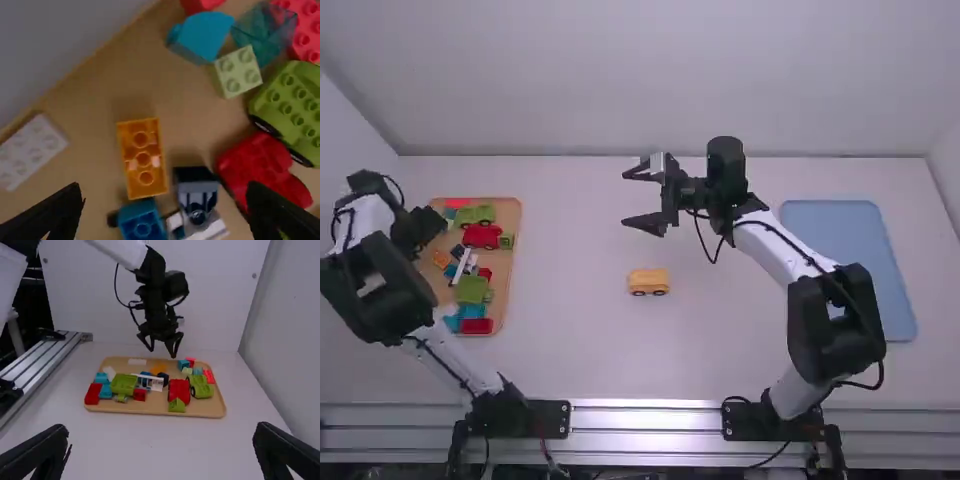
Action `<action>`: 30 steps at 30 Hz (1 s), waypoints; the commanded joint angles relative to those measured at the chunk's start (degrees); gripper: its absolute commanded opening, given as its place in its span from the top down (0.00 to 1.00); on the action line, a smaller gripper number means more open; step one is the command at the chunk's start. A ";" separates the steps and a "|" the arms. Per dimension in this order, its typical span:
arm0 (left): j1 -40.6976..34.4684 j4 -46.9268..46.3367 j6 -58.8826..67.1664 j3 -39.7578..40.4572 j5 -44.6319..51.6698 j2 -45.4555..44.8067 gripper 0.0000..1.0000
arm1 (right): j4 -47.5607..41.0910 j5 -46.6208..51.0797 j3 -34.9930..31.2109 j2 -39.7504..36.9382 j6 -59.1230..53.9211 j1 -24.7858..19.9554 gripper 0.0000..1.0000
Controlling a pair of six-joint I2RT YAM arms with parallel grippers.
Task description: Assemble lego blocks to make yellow taxi
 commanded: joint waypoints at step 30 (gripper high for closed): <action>-1.01 4.28 -6.49 -3.78 -4.87 9.73 0.50 | -2.91 2.43 1.92 0.90 -1.97 0.07 0.01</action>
